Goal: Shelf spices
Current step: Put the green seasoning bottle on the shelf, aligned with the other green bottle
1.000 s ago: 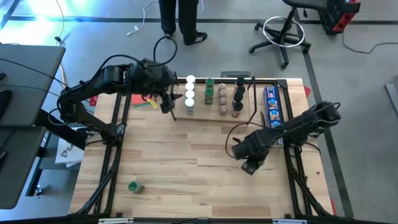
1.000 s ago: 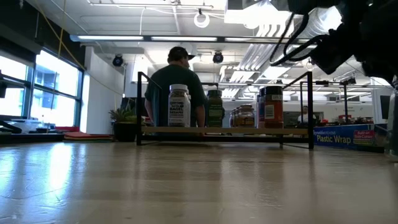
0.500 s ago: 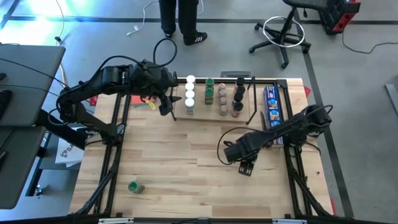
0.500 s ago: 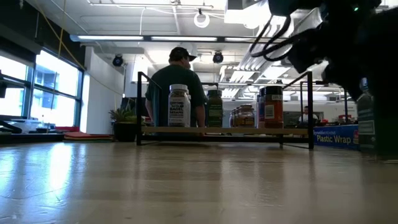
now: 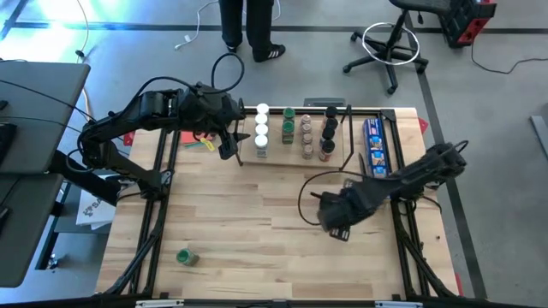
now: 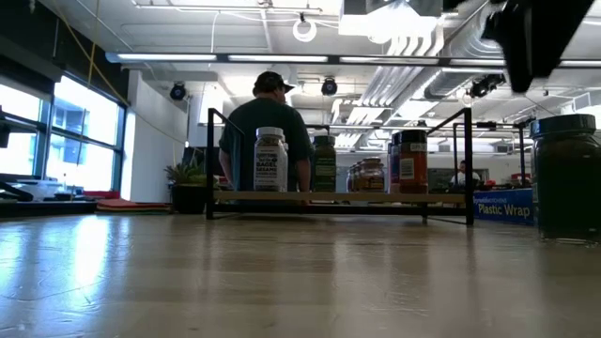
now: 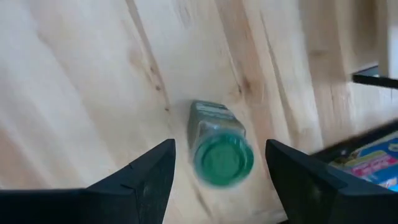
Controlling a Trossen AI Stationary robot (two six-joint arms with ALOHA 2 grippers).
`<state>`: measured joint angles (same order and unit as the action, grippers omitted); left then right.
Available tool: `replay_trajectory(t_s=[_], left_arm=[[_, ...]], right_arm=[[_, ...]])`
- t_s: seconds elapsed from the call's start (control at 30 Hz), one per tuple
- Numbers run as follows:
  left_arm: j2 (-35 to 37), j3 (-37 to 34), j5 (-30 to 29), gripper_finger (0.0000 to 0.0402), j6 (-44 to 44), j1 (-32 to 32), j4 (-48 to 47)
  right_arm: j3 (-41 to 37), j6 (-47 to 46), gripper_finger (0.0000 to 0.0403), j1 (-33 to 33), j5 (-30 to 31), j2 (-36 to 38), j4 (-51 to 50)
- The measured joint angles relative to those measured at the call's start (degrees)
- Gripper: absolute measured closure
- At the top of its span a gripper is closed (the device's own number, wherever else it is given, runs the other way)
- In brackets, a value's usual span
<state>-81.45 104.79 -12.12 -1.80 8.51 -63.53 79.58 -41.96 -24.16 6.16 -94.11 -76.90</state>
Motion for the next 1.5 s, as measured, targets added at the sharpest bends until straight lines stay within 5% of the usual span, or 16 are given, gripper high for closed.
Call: replay_trajectory(t_s=[0.17, 0.33, 0.63, 0.9, 1.1, 1.23, 1.5], left_arm=[[0.0, 0.0, 0.0, 0.0133, 0.3, 0.0, 0.0], [0.0, 0.0, 0.0, 0.0133, 0.6, 0.0, 0.3], [0.0, 0.0, 0.0, 0.0133, 0.6, 0.0, 0.3], [0.0, 0.0, 0.0, 0.0133, 0.5, 0.0, 0.4], [0.0, 0.0, 0.0, 0.0133, 0.5, 0.0, 0.4], [0.0, 0.0, 0.0, 0.0133, 0.5, 0.0, 0.4], [0.0, 0.0, 0.0, 0.0133, 0.5, 0.0, 0.4]], right_arm=[[-1.3, -14.6, 0.0171, -5.7, 1.0, 7.8, -3.5], [-11.3, -31.6, 0.0224, -10.8, -3.7, 17.5, -3.2], [-34.1, -49.1, 0.0356, -8.6, -6.6, 25.1, 19.2], [-43.4, -45.0, 0.0400, -3.8, -0.7, 25.1, 34.5], [-43.8, -29.7, 0.0402, 1.1, 6.9, 25.1, 38.7], [-42.8, -19.8, 0.0402, 4.6, 5.9, 25.1, 42.1], [-39.5, -30.6, 0.0403, 1.3, -0.9, 25.4, 30.7]])
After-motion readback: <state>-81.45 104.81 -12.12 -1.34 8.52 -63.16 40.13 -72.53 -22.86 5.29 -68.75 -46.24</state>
